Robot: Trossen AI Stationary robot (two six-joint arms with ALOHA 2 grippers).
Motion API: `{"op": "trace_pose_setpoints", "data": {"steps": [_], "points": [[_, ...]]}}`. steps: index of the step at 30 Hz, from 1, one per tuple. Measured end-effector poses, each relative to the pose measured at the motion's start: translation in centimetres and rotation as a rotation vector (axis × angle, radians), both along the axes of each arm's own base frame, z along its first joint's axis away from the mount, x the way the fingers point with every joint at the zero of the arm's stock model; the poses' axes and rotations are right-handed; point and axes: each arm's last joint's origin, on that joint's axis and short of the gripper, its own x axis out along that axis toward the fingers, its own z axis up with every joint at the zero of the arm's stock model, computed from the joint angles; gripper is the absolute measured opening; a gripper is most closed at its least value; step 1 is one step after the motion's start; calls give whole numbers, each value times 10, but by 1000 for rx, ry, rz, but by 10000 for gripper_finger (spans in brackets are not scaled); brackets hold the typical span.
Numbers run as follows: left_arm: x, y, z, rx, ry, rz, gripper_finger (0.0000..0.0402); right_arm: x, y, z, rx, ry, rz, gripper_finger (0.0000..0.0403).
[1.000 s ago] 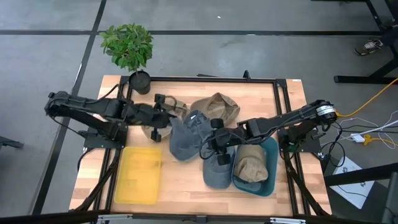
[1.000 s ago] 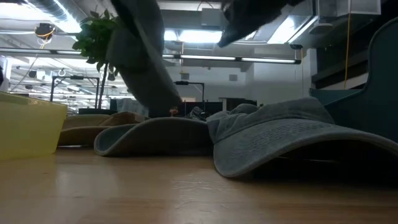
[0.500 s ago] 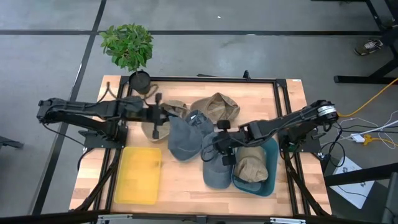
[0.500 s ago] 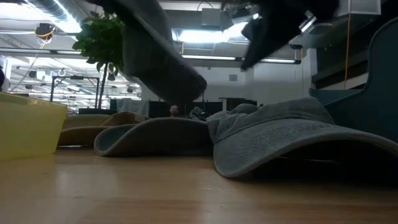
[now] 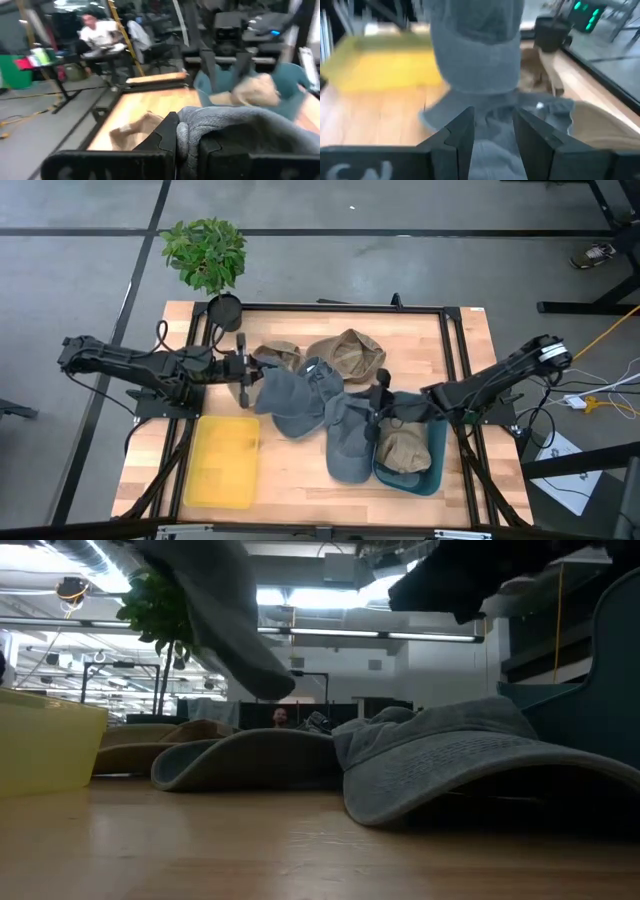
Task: Pick & Place hat
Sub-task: Put the top left blue cap into the yellow bin
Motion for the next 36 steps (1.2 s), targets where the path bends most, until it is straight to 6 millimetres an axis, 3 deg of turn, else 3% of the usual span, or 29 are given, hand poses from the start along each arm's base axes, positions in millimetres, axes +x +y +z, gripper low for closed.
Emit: {"op": "trace_pose_setpoints", "data": {"steps": [6,17,26,36], "points": [[13,-6,-4,8,-14,103,15,10,-3,-7,58,-152,-23,135],[28,-15,-19,11,54,100,17,26,3,-10,104,-120,222,135],[28,-25,-20,37,66,57,18,27,3,-2,113,-194,225,135],[27,-25,-15,23,11,147,19,27,1,6,108,-284,165,135]]}}
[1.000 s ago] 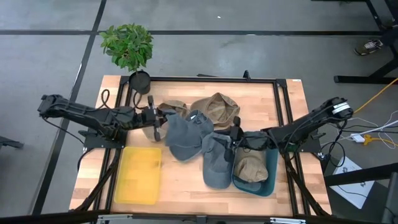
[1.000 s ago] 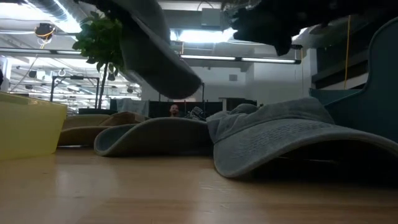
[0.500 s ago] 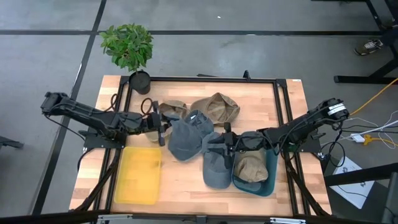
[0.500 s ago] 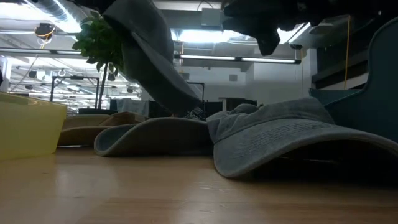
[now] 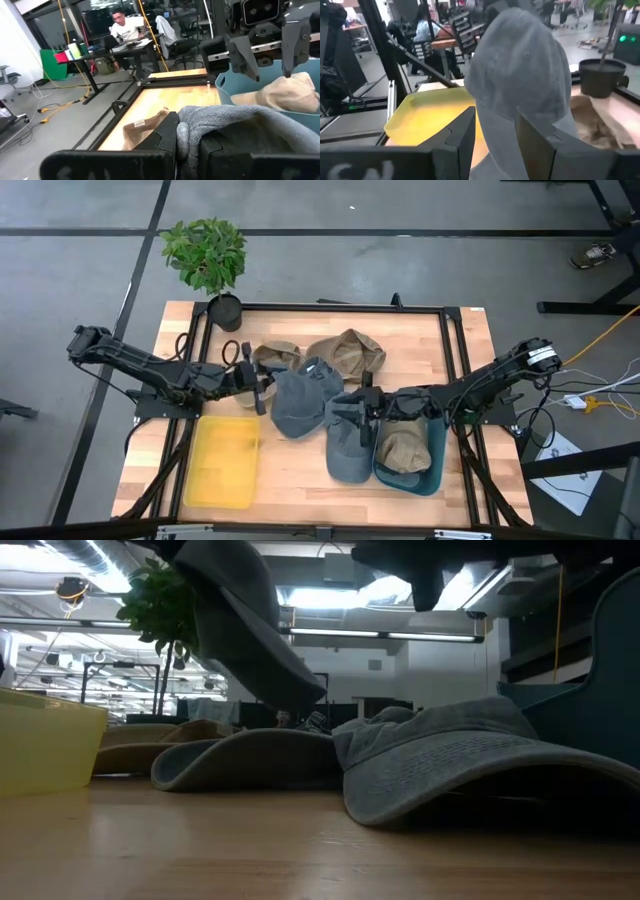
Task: Pick & Place hat
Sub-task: Put the top left blue cap into the yellow bin
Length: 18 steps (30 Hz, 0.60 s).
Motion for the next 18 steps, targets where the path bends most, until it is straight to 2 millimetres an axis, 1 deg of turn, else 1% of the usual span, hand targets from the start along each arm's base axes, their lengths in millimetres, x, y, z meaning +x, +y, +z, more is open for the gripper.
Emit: {"op": "trace_pose_setpoints", "data": {"steps": [3,7,11,14,16,18], "points": [[2,1,1,-4,-20,7,19,1,0,3,-18,-16,-3,135],[7,2,-2,29,-3,19,19,7,2,11,-48,-38,-20,135],[10,4,-7,50,29,27,17,15,4,11,-96,-1,-20,135],[9,-2,-5,51,27,-61,15,16,4,6,-107,46,-18,135],[5,-8,-2,43,13,-135,16,16,4,3,-112,76,-16,135],[0,-14,3,17,20,-169,17,16,4,3,-113,81,-16,135]]}}
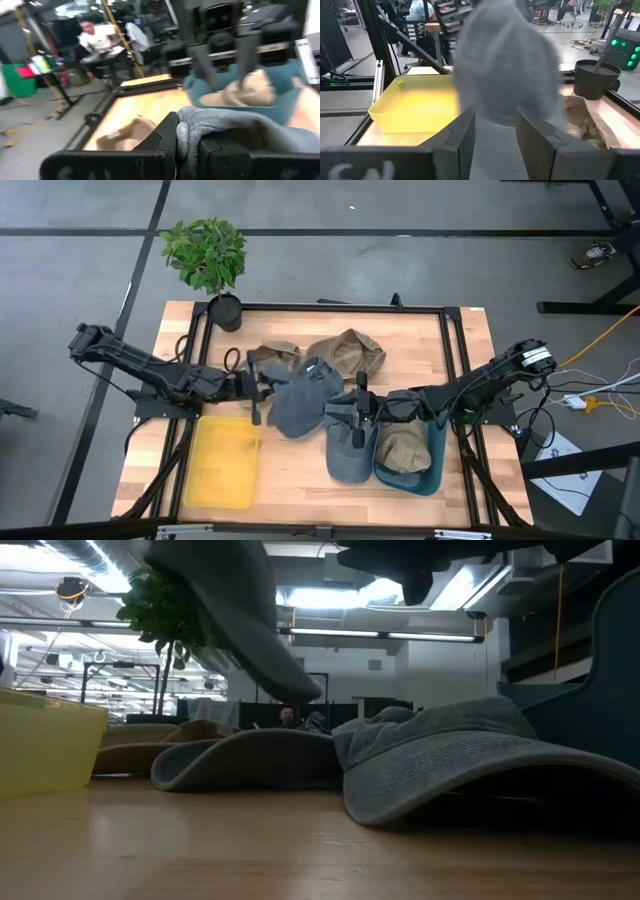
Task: Pick & Place hat
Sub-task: Put the top left blue cap into the yellow bin
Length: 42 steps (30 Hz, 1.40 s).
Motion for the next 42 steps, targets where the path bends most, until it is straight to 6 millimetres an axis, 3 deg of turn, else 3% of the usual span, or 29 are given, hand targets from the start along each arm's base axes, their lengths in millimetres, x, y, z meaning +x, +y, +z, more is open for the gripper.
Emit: {"op": "trace_pose_setpoints", "data": {"steps": [7,15,30,35,42], "points": [[-15,-23,16,-146,-29,-128,17,0,0,0,0,0,0,135],[-42,-43,19,76,78,-471,17,0,0,-1,-9,6,1,135],[-96,-32,21,28,183,-1008,17,0,0,-1,-5,7,1,135],[-107,-28,21,25,197,-1116,17,0,0,-1,-2,6,0,135],[-107,-29,12,100,262,-1147,17,0,0,0,-7,3,1,135]]}}
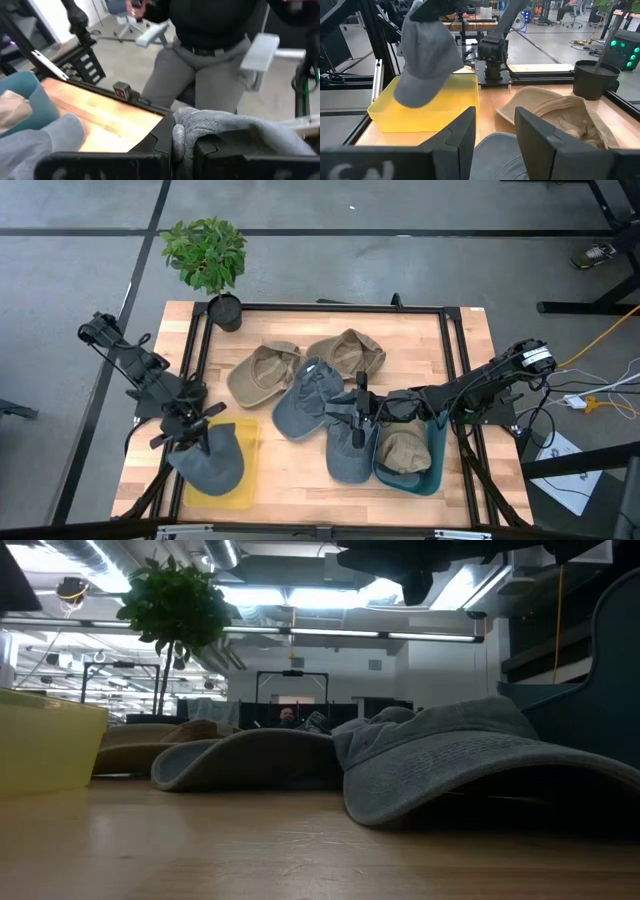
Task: Pick & Place hat
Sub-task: Put the top left blue cap into the yellow bin
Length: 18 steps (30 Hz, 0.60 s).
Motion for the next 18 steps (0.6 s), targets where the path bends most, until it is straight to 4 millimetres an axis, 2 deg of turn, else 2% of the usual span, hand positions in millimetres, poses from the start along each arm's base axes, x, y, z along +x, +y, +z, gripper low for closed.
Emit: {"op": "trace_pose_setpoints", "data": {"steps": [18], "points": [[26,-19,-26,141,158,-26,17,0,0,0,-5,1,1,135]]}}
